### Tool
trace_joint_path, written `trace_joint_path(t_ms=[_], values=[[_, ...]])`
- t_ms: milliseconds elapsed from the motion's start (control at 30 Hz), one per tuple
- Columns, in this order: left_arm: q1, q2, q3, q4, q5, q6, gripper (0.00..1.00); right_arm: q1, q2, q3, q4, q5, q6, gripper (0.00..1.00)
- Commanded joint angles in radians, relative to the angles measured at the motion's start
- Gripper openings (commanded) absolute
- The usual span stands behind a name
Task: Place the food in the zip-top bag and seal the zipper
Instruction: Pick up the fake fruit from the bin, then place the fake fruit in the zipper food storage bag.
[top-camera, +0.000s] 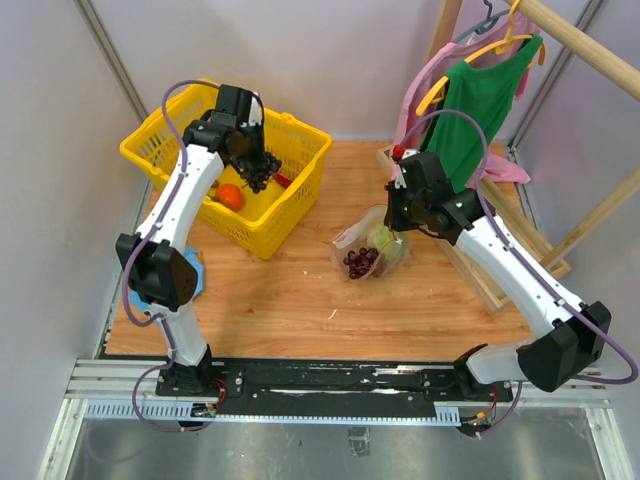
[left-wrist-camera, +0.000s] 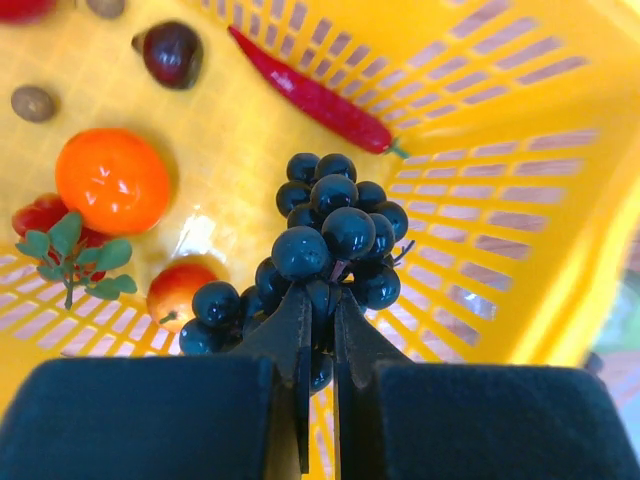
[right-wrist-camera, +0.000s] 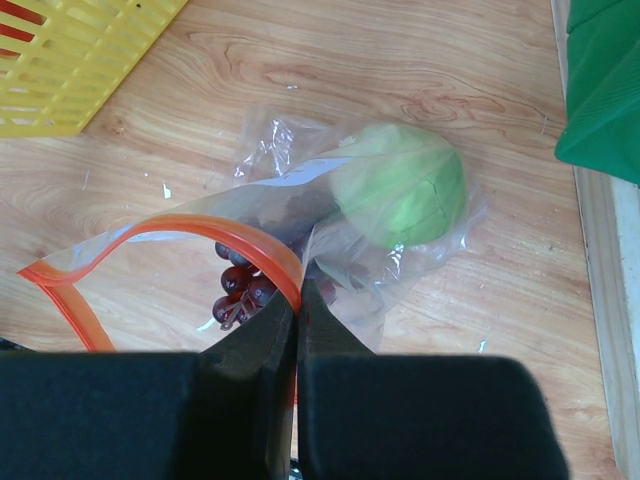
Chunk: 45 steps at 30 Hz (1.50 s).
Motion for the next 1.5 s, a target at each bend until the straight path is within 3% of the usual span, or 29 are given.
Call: trace_joint_path(t_ms=[0,433,700,900,1267,1467], values=[[-0.048,-0.103,0.044,0.022,0.025,0.010,0.00,-0.015,0.008,0.040,0.021,-0.011,0.022,0.01],[-0.255,-0.311,0.012,0.093,0.174,0.058,0.00,-0.015,0.002,0.017,0.042,-0.027,0.060,0.01],[-0.416,-0.364,-0.103,0.144,0.246,0.073,0.00,-0.015,0.005,0.011,0.055,-0.038,0.071,0.01],[-0.509,-0.387,-0.218,0.180,0.234,0.062,0.00,-0.015,0.009,0.001,0.073,-0.051,0.084,0.01],[-0.600,-0.319,-0.271,0.165,0.214,0.061,0.00,-0.015,0.029,0.009,0.081,-0.071,0.093,0.01],[-0.604,-0.243,-0.243,0.105,0.041,0.028,0.00,-0.015,0.037,0.016,0.083,-0.079,0.093,0.01]])
